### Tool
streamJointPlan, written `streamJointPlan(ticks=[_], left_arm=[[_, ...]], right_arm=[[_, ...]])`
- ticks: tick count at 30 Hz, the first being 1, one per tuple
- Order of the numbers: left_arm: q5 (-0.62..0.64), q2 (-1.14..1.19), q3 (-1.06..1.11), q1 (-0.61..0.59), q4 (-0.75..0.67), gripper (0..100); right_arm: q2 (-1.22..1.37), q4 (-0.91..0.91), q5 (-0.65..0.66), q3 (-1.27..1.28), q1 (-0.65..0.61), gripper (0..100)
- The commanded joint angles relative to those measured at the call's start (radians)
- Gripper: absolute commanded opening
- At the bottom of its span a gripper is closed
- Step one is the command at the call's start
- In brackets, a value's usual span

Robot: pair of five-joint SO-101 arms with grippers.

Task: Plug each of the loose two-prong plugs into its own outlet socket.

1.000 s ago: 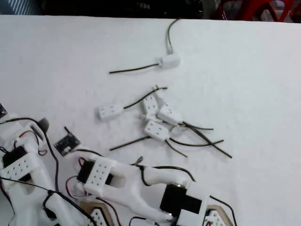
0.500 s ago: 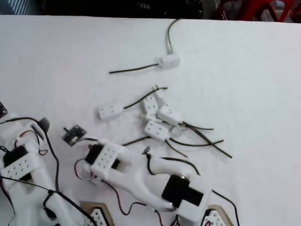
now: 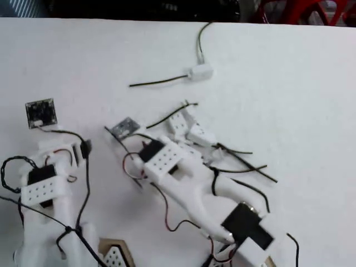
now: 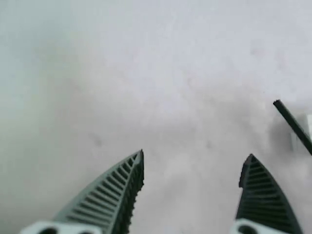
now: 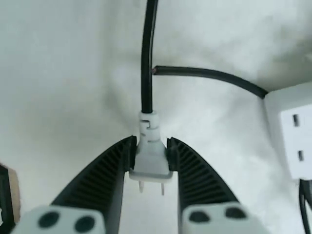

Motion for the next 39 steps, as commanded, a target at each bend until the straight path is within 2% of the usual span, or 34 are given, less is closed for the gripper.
streamJointPlan(ticks=[1,7,17,24,30,35,39], left_arm=[[-0.012,-0.027,-0.002,0.027,-0.017,31],[-0.012,-0.027,-0.002,0.025,-0.017,31],[-0.012,-0.027,0.000,0.025,-0.017,31],[-0.012,-0.027,0.000,0.024,-0.017,31],[-0.012,-0.027,0.000,0.022,-0.017,31],[-0.012,-0.027,0.002,0.022,-0.017,31],[-0.012,-0.027,0.002,0.022,-0.017,31]], right_arm=[[-0.062,-0.122,0.034,0.061,0.044,2.3],[-0.081,-0.073,0.051,0.057,0.039,14.3],[-0.162,0.022,0.049,0.038,0.030,14.4],[-0.068,-0.002,0.058,0.032,-0.065,11.8],[0.045,-0.090,0.060,0.029,-0.035,11.9],[0.073,-0.090,0.061,0.000,0.022,11.7],[0.076,-0.090,0.152,0.005,0.033,11.6]])
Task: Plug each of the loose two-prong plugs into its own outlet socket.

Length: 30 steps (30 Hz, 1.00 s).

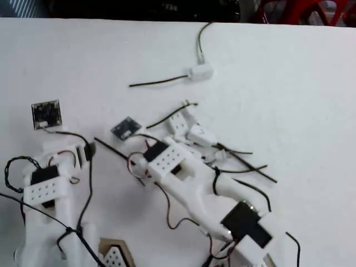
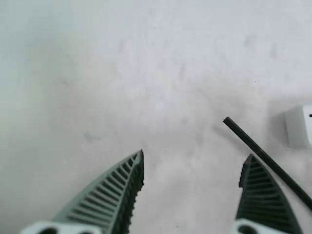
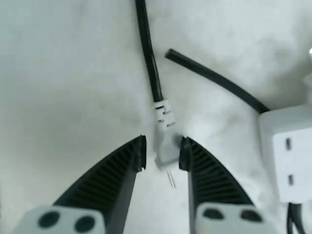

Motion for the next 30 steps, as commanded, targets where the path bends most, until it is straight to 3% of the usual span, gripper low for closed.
streamJointPlan(ticks=[1,9,14,23,30], left_arm=[[-0.012,-0.027,-0.006,0.005,-0.017,31],[-0.012,-0.027,-0.006,0.004,-0.017,31],[-0.012,-0.027,-0.006,0.004,-0.017,31],[-0.012,-0.027,-0.005,0.004,-0.017,31],[-0.012,-0.027,-0.005,0.004,-0.017,31]], right_arm=[[0.005,-0.013,0.063,-0.005,0.015,11.6],[0.005,-0.012,0.069,0.017,0.015,11.5],[0.001,-0.015,0.069,0.012,0.018,1.2],[-0.005,0.001,0.069,0.006,0.041,1.9],[0.001,0.122,0.060,-0.055,0.047,9.9]])
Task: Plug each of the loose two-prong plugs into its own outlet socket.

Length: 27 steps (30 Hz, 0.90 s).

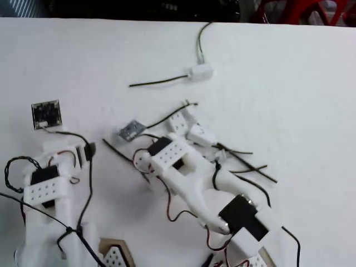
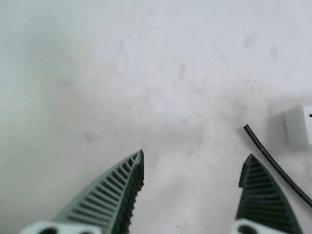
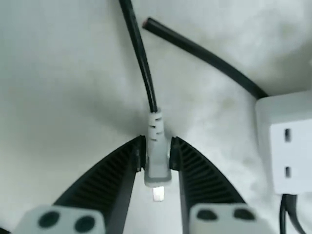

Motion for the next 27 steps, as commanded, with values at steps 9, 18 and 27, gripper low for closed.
streamJointPlan(ticks=[9,18,27], left_arm=[[-0.012,-0.027,-0.005,0.004,-0.017,31],[-0.012,-0.027,-0.005,0.004,-0.017,31],[-0.012,-0.027,-0.005,0.004,-0.017,31]], right_arm=[[-0.010,0.041,0.006,-0.044,0.013,6.0],[-0.010,0.004,0.008,-0.046,0.013,2.1],[-0.010,0.007,0.003,-0.046,0.013,2.2]])
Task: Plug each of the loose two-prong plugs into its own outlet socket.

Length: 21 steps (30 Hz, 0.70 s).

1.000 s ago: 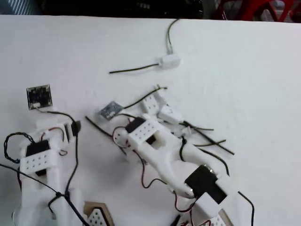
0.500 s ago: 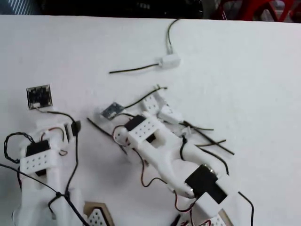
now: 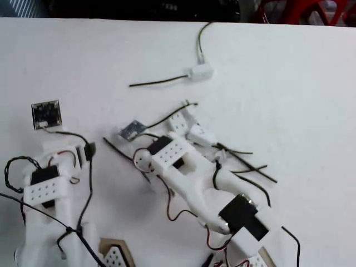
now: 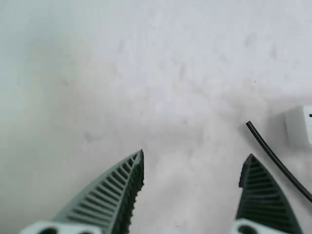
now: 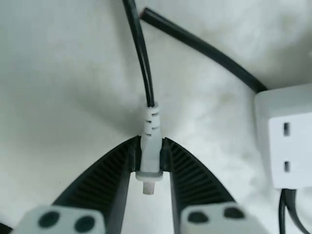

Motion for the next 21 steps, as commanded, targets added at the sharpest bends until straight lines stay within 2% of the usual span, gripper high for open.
streamJointPlan(ticks=[1,6,12,21], left_arm=[[-0.012,-0.027,-0.005,0.004,-0.017,31],[-0.012,-0.027,-0.005,0.004,-0.017,31],[-0.012,-0.027,-0.005,0.004,-0.017,31],[-0.014,-0.027,-0.006,0.004,-0.017,31]], right_arm=[[-0.010,-0.012,0.002,-0.043,0.012,2.4],[-0.012,-0.008,0.000,-0.041,0.021,8.9],[-0.019,-0.013,0.006,-0.044,0.031,1.9],[-0.102,0.039,0.000,-0.040,0.008,1.7]])
